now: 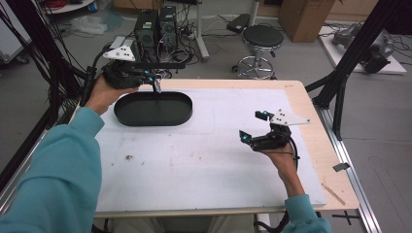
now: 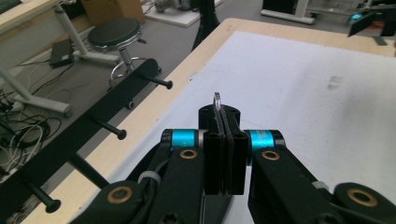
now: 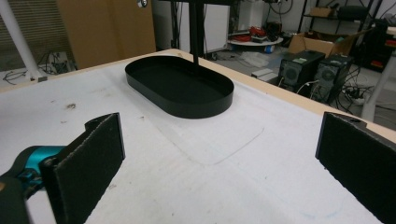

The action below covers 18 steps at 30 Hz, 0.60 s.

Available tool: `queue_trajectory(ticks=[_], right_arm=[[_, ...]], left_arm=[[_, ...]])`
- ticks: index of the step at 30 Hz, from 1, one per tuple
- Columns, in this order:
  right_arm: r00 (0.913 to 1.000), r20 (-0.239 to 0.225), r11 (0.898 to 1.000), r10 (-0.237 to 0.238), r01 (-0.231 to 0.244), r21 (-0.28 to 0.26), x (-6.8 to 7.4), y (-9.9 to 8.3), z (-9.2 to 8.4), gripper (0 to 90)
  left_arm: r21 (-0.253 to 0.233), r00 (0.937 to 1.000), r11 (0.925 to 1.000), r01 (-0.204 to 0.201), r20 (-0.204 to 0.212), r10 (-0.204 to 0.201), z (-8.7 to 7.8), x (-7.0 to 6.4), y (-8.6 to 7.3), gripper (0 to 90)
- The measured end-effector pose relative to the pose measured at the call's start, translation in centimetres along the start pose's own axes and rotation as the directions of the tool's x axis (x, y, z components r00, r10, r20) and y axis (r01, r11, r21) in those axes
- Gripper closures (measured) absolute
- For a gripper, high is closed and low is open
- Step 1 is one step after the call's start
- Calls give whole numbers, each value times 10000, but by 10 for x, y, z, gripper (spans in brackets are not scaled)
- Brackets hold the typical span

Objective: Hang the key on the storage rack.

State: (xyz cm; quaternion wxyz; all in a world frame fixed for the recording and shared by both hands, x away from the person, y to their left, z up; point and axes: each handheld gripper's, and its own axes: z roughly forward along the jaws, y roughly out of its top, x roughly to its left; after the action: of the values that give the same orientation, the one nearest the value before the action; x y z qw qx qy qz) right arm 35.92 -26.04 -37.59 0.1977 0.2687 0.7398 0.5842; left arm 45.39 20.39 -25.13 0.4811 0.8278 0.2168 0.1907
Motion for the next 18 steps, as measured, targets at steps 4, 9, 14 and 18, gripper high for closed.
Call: queue_trajectory(ticks=[4,9,14,18], right_arm=[[9998,122,9997,156,-153,-172,0,-9,-8,5],[9988,413,9986,249,-230,-466,-1,-21,-19,6],[9979,571,9982,313,-283,-530,1,-34,-26,6],[9967,796,9986,131,-90,-519,5,-42,-31,6]], left_arm=[[338,9998,9994,19,-182,-13,7,4,0,882],[467,9989,9985,289,-394,-271,13,11,-1,882],[811,9978,9962,309,-618,-260,20,16,-1,882],[878,9964,9953,408,-778,-340,21,21,0,882]])
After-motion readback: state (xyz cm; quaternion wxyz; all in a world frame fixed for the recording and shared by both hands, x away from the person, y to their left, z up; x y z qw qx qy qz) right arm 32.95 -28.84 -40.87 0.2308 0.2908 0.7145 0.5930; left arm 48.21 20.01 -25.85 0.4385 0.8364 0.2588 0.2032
